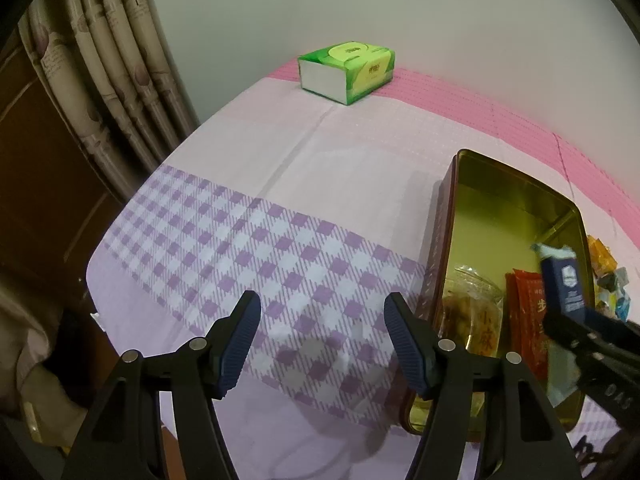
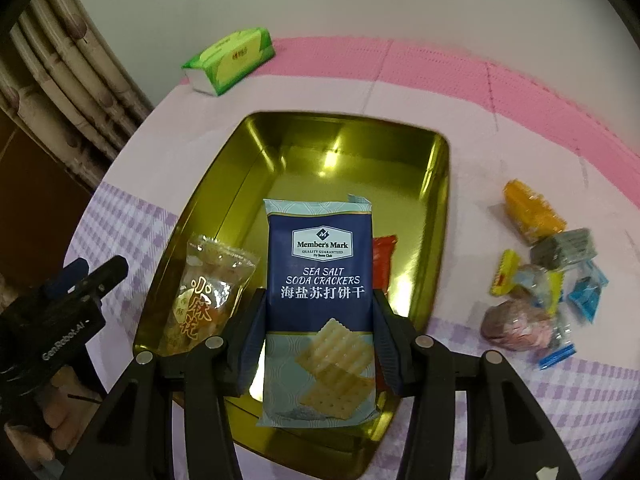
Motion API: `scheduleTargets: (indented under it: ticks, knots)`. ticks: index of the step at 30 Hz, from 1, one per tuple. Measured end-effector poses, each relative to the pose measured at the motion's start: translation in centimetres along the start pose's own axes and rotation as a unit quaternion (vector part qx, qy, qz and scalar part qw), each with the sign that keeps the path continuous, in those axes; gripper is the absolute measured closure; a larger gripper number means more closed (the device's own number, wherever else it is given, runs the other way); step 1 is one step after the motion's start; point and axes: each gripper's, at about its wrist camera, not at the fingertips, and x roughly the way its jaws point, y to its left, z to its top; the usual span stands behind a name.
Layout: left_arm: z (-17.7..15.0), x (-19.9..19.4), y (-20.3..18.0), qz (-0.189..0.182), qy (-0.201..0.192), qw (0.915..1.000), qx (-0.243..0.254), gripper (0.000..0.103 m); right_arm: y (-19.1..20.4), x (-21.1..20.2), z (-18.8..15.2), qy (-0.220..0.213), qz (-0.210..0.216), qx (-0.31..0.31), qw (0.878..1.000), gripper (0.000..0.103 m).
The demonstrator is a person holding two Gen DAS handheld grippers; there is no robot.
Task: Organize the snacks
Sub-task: 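Lower the blue crackers pack into the gold tin and open the right tool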
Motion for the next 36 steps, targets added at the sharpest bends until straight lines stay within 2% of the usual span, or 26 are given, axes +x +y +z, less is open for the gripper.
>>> scheduleTargets:
  ticks: [13, 36]
  knots:
    - [-0.2, 0.2, -0.3, -0.008, 0.005, 1.0, 0.002, 0.037, 0.2, 2.3, -0.3, 0.026, -0.009, 0.006, 1.0, 0.056]
    - [-0.3, 0.4, -0.7, -0.01, 0.008, 0.9999, 0.009, 0.037, 0.7, 2.1, -0.5, 0.022, -0.004, -0.002, 1.0, 0.054]
